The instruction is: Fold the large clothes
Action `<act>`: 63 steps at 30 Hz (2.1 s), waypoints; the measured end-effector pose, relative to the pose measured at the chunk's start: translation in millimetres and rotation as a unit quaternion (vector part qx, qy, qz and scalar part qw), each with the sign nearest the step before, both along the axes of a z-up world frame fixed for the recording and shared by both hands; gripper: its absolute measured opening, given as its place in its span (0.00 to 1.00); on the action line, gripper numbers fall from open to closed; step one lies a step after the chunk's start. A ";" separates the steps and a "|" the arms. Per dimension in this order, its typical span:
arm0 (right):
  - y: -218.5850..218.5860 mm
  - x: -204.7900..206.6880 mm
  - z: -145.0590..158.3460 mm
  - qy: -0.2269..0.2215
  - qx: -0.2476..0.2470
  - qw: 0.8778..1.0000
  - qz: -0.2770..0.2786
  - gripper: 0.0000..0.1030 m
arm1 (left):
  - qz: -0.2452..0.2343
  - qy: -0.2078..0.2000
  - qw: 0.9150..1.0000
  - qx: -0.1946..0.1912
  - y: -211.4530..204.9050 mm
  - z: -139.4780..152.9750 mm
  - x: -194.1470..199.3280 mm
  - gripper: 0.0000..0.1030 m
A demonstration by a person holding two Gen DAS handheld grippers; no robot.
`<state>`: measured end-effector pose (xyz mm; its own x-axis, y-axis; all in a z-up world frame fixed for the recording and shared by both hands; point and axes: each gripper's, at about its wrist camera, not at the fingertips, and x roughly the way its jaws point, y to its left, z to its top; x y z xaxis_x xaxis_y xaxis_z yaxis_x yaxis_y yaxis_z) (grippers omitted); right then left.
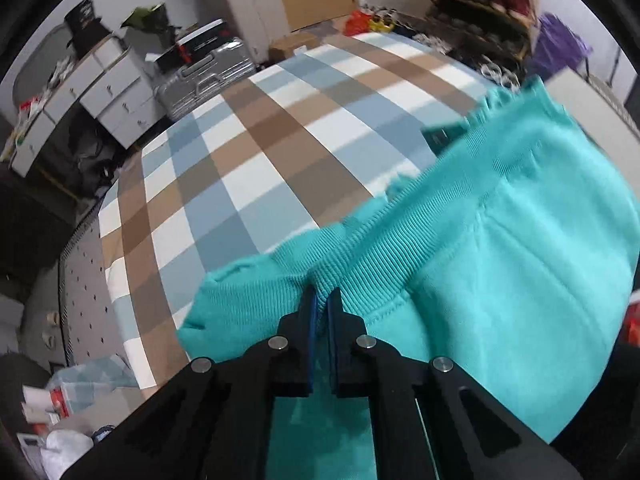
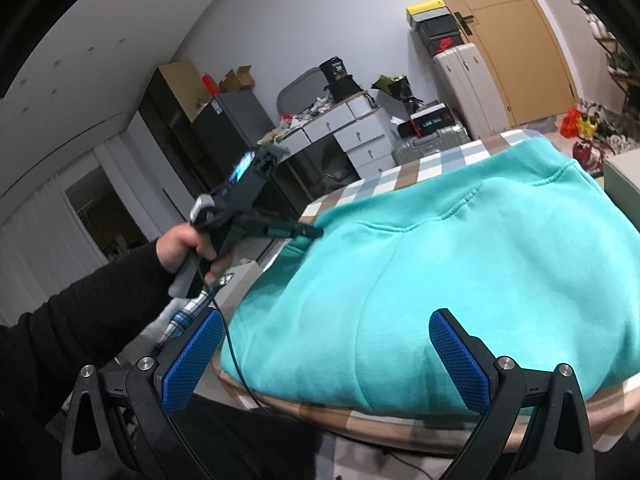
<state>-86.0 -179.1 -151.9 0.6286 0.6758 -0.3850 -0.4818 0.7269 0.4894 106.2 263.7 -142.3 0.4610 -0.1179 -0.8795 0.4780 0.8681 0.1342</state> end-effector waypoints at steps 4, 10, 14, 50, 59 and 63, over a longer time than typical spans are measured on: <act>-5.6 0.5 -1.4 0.003 0.009 1.000 -0.007 1.00 | 0.013 -0.006 1.000 0.003 2.6 4.8 12.7 0.00; -13.1 -2.4 -2.3 0.002 0.021 1.000 -0.015 1.00 | 0.063 0.013 0.998 0.007 14.0 -44.1 26.1 0.05; -15.1 -3.5 -2.2 0.005 0.021 1.000 -0.015 1.00 | 0.069 0.001 0.998 0.001 26.2 -30.1 22.4 0.29; -21.0 30.1 -0.5 0.043 -0.082 0.994 -0.057 1.00 | 0.204 -0.053 0.973 -0.099 109.8 -2.5 -46.2 0.26; -9.5 121.4 -12.3 0.063 -0.376 0.920 -0.093 1.00 | 0.025 0.004 0.974 -0.223 0.6 -4.7 -115.8 0.88; -24.4 156.1 -62.3 0.169 -0.409 0.894 -0.074 1.00 | 0.055 0.065 0.985 -0.149 -22.4 -72.1 -88.7 0.89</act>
